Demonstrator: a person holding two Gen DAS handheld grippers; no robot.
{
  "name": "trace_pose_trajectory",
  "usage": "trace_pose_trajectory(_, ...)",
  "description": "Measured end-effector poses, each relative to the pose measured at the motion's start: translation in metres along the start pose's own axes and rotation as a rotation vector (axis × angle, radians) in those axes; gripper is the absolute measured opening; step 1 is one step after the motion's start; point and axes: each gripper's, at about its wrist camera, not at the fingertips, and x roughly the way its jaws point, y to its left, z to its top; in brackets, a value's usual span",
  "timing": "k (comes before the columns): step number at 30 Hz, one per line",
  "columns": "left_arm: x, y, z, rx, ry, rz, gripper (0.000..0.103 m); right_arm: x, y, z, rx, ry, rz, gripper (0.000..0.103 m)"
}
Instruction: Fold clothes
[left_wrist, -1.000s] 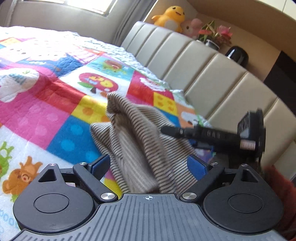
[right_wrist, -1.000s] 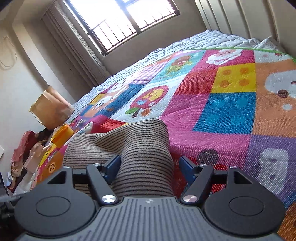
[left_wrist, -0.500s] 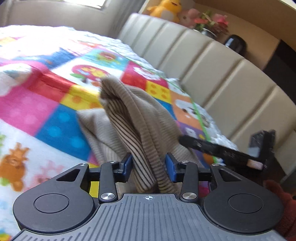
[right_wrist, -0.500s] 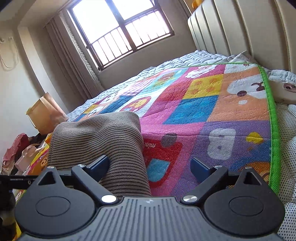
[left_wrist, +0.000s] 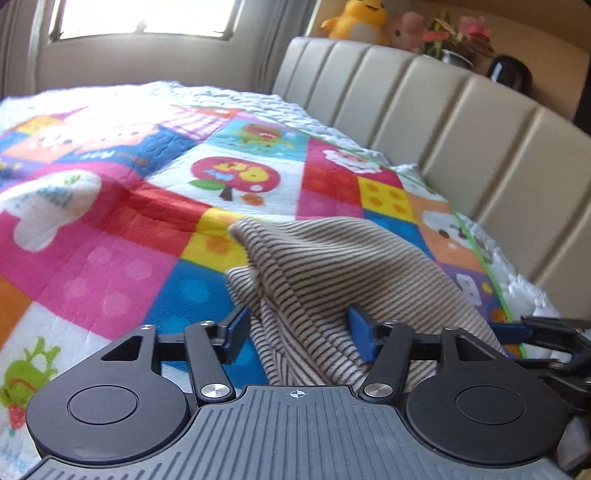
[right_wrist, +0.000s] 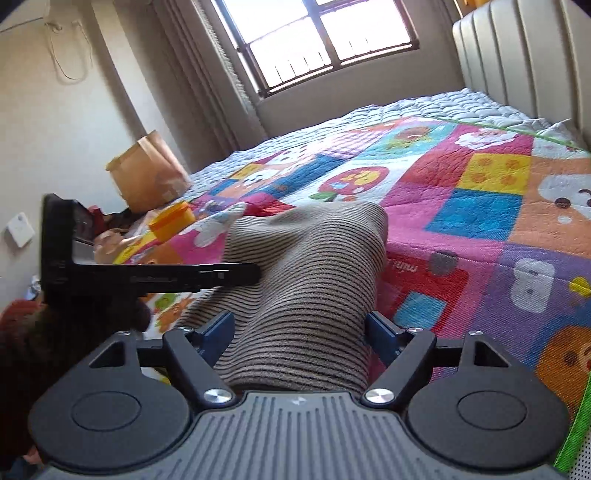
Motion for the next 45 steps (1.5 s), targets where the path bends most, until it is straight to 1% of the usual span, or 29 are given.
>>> trace_pose_trajectory(2,-0.002,0.004,0.000,-0.020,0.003,-0.006,0.074,-0.005,-0.006,0.006,-0.010,-0.018,0.008,0.084)
trace_pose_trajectory(4,-0.008,0.005,-0.001,-0.042,0.018,-0.010,0.078,-0.004,-0.015,0.011,-0.013,-0.020,-0.001,0.084)
trace_pose_trajectory(5,-0.010,0.005,-0.001,-0.069,0.035,-0.044,0.079,-0.001,-0.021,0.013,-0.011,-0.015,-0.012,0.084)
trace_pose_trajectory(6,-0.013,0.005,-0.002,-0.097,0.052,-0.085,0.083,0.003,-0.026,0.015,-0.007,-0.008,-0.022,0.084)
trace_pose_trajectory(7,-0.015,0.005,-0.003,-0.125,0.070,-0.125,0.087,0.011,-0.034,0.015,0.014,0.013,-0.017,0.084)
trace_pose_trajectory(8,-0.015,0.004,-0.004,-0.132,0.089,-0.156,0.095,0.019,-0.041,0.015,0.034,0.035,-0.011,0.084)
trace_pose_trajectory(9,-0.014,0.002,-0.006,-0.133,0.109,-0.185,0.097,0.026,-0.046,0.013,0.059,0.052,0.011,0.085)
trace_pose_trajectory(11,-0.005,-0.001,-0.010,-0.114,0.154,-0.183,0.097,0.039,-0.056,0.007,0.130,0.074,0.066,0.087)
trace_pose_trajectory(13,0.009,0.003,-0.015,-0.108,0.197,-0.160,0.097,0.046,-0.054,0.006,0.137,0.072,0.083,0.091)
trace_pose_trajectory(16,0.018,0.010,-0.017,-0.125,0.179,-0.215,0.098,0.056,-0.051,0.004,0.143,0.071,0.108,0.091)
trace_pose_trajectory(18,0.024,0.011,-0.011,-0.151,0.163,-0.275,0.093,0.062,-0.043,0.005,0.097,0.083,0.111,0.081)
trace_pose_trajectory(20,0.034,0.012,0.001,-0.162,0.148,-0.299,0.093,0.063,-0.044,0.012,0.107,0.069,0.100,0.070)
trace_pose_trajectory(22,0.046,0.008,0.019,-0.142,0.124,-0.326,0.092,0.058,-0.048,0.023,0.116,0.014,0.078,0.065)
trace_pose_trajectory(24,0.058,0.001,0.042,-0.110,0.095,-0.349,0.091,0.053,-0.055,0.035,0.122,-0.051,0.052,0.064)
trace_pose_trajectory(25,0.066,-0.003,0.053,-0.070,0.082,-0.344,0.091,0.050,-0.059,0.042,0.126,-0.086,0.037,0.064)
trace_pose_trajectory(26,0.074,-0.007,0.061,-0.024,0.076,-0.319,0.089,0.051,-0.067,0.049,0.139,-0.100,0.020,0.064)
trace_pose_trajectory(27,0.084,-0.011,0.066,0.011,0.084,-0.277,0.082,0.053,-0.075,0.056,0.151,-0.112,0.002,0.064)
trace_pose_trajectory(29,0.103,-0.016,0.071,0.061,0.110,-0.200,0.078,0.065,-0.088,0.066,0.133,-0.096,-0.078,0.065)
trace_pose_trajectory(30,0.106,-0.016,0.070,0.072,0.113,-0.188,0.079,0.073,-0.095,0.068,0.119,-0.069,-0.117,0.065)
trace_pose_trajectory(31,0.109,-0.017,0.069,0.083,0.113,-0.179,0.079,0.080,-0.101,0.068,0.124,-0.049,-0.135,0.069)
trace_pose_trajectory(32,0.112,-0.018,0.068,0.094,0.112,-0.171,0.082,0.086,-0.107,0.068,0.129,-0.031,-0.150,0.073)
trace_pose_trajectory(34,0.111,-0.017,0.062,0.118,0.083,-0.162,0.087,0.085,-0.112,0.068,0.144,-0.031,-0.136,0.076)
trace_pose_trajectory(36,0.111,-0.013,0.057,0.128,0.056,-0.161,0.091,0.077,-0.106,0.072,0.095,-0.032,-0.169,0.081)
trace_pose_trajectory(38,0.110,-0.006,0.051,0.124,0.022,-0.165,0.092,0.067,-0.096,0.080,0.033,-0.044,-0.210,0.084)
trace_pose_trajectory(40,0.109,0.000,0.044,0.121,-0.012,-0.170,0.094,0.057,-0.083,0.092,-0.042,-0.066,-0.253,0.085)
trace_pose_trajectory(42,0.106,0.003,0.041,0.139,-0.028,-0.163,0.098,0.059,-0.066,0.108,-0.146,-0.056,-0.305,0.085)
trace_pose_trajectory(43,0.105,0.004,0.040,0.149,-0.035,-0.159,0.098,0.062,-0.056,0.116,-0.213,-0.044,-0.337,0.078)
trace_pose_trajectory(44,0.104,0.005,0.039,0.160,-0.042,-0.155,0.098,0.073,-0.046,0.125,-0.297,-0.017,-0.367,0.067)
trace_pose_trajectory(45,0.103,0.006,0.038,0.170,-0.049,-0.151,0.098,0.085,-0.039,0.132,-0.355,0.014,-0.378,0.065)
